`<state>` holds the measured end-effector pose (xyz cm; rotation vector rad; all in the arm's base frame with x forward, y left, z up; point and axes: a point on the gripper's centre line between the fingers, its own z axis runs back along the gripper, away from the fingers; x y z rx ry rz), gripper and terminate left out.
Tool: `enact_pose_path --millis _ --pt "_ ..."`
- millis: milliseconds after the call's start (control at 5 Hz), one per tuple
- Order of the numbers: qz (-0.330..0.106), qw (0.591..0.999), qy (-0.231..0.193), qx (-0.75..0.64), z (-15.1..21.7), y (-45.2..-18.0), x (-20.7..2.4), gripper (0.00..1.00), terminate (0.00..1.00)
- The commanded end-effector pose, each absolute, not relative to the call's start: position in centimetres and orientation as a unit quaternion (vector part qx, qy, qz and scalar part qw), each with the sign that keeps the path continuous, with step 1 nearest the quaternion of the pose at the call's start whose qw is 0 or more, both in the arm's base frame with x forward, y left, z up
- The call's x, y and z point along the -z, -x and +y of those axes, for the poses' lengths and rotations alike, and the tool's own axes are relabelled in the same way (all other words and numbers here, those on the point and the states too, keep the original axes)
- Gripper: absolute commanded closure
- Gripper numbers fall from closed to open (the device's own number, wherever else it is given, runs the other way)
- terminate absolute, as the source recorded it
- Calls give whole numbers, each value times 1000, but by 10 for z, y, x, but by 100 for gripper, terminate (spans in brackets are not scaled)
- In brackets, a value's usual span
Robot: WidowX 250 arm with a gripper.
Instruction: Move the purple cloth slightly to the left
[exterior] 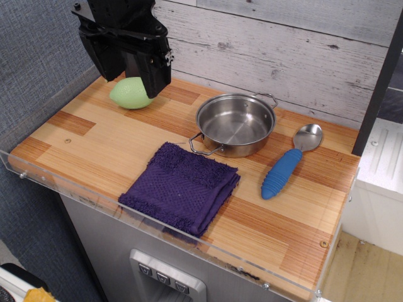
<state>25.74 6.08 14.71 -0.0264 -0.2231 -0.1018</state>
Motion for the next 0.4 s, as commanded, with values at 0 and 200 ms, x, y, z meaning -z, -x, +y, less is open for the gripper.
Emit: enact_pose_path --millis 0,200 --pt "-111 992 13 51 61 -257 -147 0 0" --pt "-147 989 23 19 47 -243 -120 0 0"
